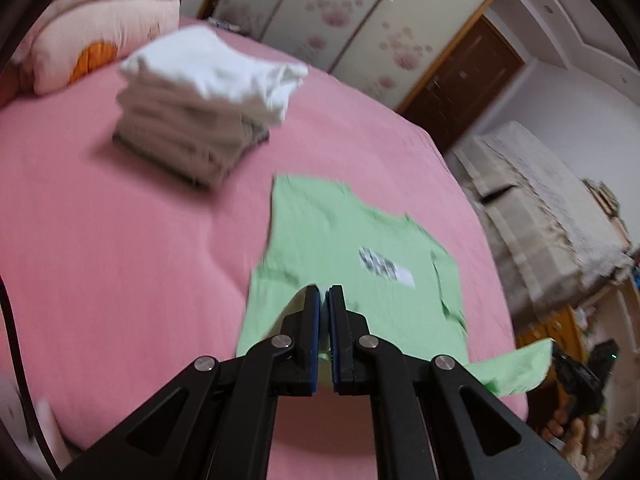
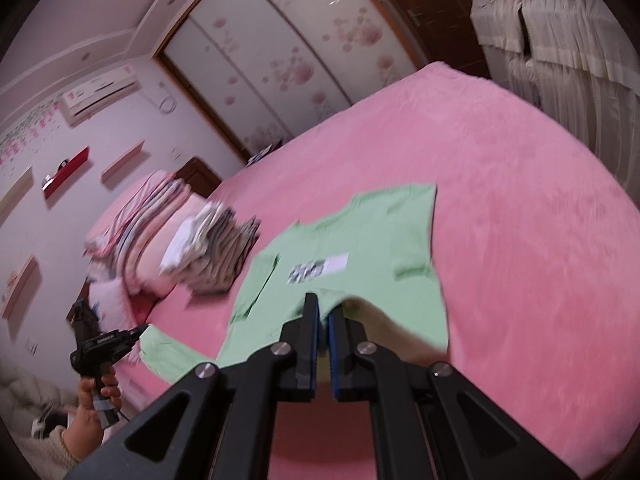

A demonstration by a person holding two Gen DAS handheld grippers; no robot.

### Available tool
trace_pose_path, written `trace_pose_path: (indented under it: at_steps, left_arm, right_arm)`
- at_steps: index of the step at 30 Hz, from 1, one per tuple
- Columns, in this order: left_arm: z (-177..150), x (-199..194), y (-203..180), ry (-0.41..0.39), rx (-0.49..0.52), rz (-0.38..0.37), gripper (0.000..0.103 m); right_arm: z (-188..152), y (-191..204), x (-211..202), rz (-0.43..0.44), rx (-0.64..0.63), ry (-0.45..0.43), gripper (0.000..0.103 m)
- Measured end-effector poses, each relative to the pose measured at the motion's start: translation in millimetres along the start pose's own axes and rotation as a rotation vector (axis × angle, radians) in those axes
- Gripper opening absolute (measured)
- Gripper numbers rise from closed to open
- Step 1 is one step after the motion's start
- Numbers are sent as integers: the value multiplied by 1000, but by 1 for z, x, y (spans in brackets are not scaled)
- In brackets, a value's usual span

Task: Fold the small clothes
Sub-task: 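Lift the hem and carry it over toward the collar with both grippers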

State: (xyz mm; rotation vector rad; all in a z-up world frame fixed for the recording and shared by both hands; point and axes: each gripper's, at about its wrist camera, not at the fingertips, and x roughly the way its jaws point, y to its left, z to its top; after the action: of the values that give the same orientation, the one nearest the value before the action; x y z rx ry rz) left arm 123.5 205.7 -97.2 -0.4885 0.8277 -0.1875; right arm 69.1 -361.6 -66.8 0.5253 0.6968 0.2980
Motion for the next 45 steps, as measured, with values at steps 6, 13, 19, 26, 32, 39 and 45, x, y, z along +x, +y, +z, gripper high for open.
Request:
trace_pose_path:
  at_steps: [6,13,19,26,32,39,45]
  left_arm:
    - [50,72,-14,-35,7,91,2]
    - [73,164,-21,7,40,179,2]
    - [93,216,-4,18,-28,228,2]
    - [110,263,10,28,-92,253,2]
    - [111,294,10,22,-92,287,2]
    - [108,297,-2,-33,-78,320,2]
    - [112,297,-30,-94,11,375,2]
  right_arm:
    - [56,-22,68,-85,22,-19,4]
    - [84,-52,148,-137,68,23,4]
    - [96,-71,201,-158,91,56,4]
    - [101,-94,238,-174,146,65,4]
    - [104,-107,261,-200,162,78,4]
    - [114,-105,272,-202,152,67,4]
    - [119,-103,278,-212,131,62,4]
